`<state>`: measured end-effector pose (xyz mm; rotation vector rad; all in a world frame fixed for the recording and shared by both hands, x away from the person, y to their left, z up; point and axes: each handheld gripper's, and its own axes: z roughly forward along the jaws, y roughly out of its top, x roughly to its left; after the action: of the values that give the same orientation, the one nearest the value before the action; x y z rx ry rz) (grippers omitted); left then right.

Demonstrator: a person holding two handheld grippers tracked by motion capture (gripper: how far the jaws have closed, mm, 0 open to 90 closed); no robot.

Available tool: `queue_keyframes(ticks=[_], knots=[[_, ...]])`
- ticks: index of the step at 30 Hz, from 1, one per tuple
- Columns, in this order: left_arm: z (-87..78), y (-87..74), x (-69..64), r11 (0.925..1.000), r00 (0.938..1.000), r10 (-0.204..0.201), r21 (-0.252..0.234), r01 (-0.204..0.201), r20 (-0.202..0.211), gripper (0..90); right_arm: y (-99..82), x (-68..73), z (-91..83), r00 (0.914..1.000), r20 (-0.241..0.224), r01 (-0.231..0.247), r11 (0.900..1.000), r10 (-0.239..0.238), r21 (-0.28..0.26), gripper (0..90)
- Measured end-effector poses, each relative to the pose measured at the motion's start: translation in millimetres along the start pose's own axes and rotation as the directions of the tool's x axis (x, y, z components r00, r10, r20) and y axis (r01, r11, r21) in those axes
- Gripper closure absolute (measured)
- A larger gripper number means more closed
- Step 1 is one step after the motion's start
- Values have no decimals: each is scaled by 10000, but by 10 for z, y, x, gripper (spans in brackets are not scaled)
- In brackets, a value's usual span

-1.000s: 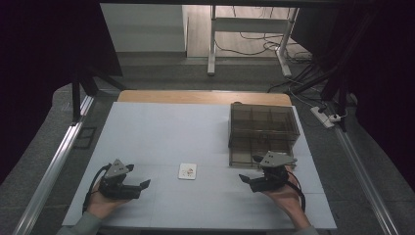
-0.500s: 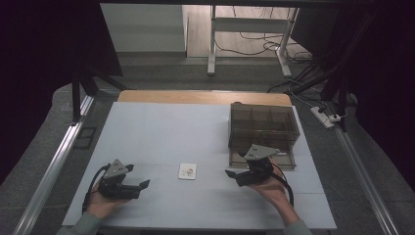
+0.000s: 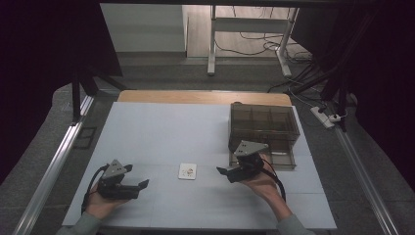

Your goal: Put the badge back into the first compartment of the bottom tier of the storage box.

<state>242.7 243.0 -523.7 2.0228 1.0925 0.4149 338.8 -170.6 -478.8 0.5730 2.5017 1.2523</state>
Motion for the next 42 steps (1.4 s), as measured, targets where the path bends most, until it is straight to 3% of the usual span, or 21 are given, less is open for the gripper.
queue_keyframes(ticks=[5, 18, 34, 42], knots=[[-28, 1, 9, 9997, 9999, -38, -236, 35, -117, 148, 34, 1, 41, 10000, -61, 74, 10000, -74, 24, 152], [11, 3, 12, 9999, 10000, 68, -83, -68, -21, 147, 114, 56, 248, 9983, -488, 330, 9984, -308, 450, 152], [25, 1, 4, 9999, 9999, 156, -31, -156, 4, 147, 265, 126, 456, 9932, -985, 674, 9960, -615, 581, 153], [18, -2, 2, 9999, 9999, 155, -35, -155, 7, 146, 333, 145, 583, 9872, -1438, 818, 9929, -687, 868, 164]])
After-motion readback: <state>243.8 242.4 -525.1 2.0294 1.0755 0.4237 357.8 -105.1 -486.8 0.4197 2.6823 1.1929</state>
